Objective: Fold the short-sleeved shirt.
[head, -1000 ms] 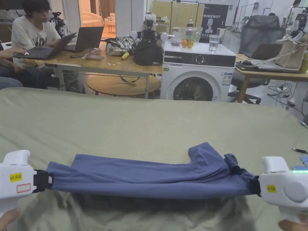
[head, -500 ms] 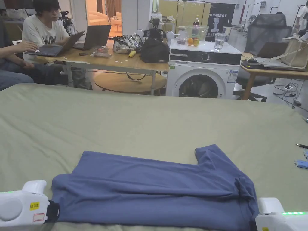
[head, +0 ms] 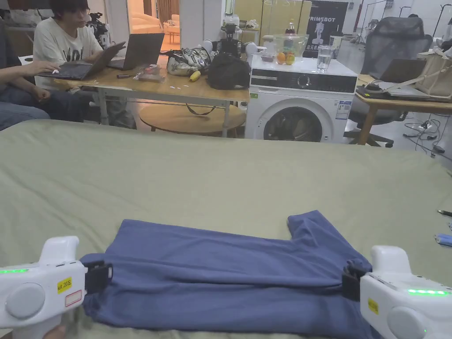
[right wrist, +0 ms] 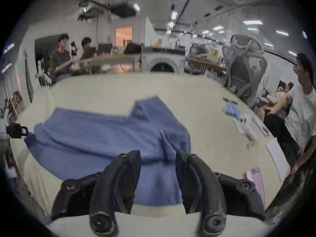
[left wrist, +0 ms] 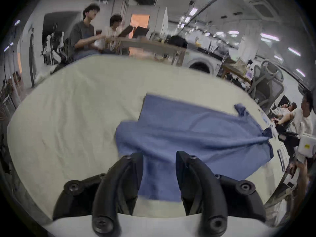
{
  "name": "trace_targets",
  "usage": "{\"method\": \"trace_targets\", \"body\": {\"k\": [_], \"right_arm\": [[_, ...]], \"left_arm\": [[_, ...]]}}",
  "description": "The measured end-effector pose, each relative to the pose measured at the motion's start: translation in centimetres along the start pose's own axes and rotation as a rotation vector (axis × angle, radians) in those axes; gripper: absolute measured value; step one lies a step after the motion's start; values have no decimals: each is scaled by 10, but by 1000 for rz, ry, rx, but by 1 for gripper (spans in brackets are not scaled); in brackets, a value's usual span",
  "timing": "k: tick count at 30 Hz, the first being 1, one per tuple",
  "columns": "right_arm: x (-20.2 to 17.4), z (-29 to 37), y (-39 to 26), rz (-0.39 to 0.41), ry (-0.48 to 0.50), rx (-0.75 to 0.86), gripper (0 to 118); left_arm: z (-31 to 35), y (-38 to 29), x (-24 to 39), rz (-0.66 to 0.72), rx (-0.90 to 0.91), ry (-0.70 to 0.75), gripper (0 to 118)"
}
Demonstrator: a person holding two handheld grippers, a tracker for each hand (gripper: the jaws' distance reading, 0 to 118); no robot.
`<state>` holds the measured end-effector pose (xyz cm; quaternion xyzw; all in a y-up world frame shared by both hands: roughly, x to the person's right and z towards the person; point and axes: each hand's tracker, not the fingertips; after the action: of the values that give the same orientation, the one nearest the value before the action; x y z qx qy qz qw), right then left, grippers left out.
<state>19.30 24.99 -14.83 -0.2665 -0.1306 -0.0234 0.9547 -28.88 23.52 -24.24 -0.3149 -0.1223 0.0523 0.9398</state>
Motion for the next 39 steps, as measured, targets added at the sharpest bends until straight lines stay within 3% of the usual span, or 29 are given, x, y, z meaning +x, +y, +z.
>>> {"method": "trace_targets", "body": {"k": [4, 5, 6, 7, 9, 11, 16, 23, 27, 30, 31, 34, 38, 39], "right_arm": [[-27, 0, 12, -21, 1, 152, 37], [-32, 0, 14, -31, 18, 177, 27], [-38, -1, 16, -48, 18, 199, 9], [-42, -2, 18, -59, 15, 225, 0], [-52, -4, 21, -48, -4, 262, 0], [-58, -9, 25, -37, 2, 271, 0], [-65, -24, 37, -40, 55, 234, 0], [-69, -54, 46, 20, 63, 166, 0], [-66, -74, 45, 14, 60, 113, 0], [-62, -85, 41, 12, 55, 81, 0], [-61, -88, 39, 13, 50, 70, 0], [-56, -95, 34, 12, 42, 46, 0], [-47, -100, 29, 15, 37, 8, 0], [-45, -101, 29, 13, 35, 3, 0]], "left_arm": [[1, 8, 19, -73, 189, 9, 36], [3, 9, 25, -94, 229, 18, 36], [4, 10, 32, -102, 264, 33, 35], [6, 11, 37, -116, 287, 40, 28], [5, 13, 46, -149, 323, 65, 0], [3, 19, 50, -172, 371, 92, 0], [-22, 50, 30, -117, 247, 59, 0], [-123, 117, -24, -47, -159, -1, 0], [-172, 142, -46, 61, -262, -24, 15], [-212, 149, -58, 95, -358, -10, 53], [-225, 148, -60, 89, -402, 0, 57], [-259, 136, -60, 51, -531, 47, 57], [-260, 136, -46, -46, -465, 82, 56], [-259, 134, -42, -78, -451, 98, 51]]}}
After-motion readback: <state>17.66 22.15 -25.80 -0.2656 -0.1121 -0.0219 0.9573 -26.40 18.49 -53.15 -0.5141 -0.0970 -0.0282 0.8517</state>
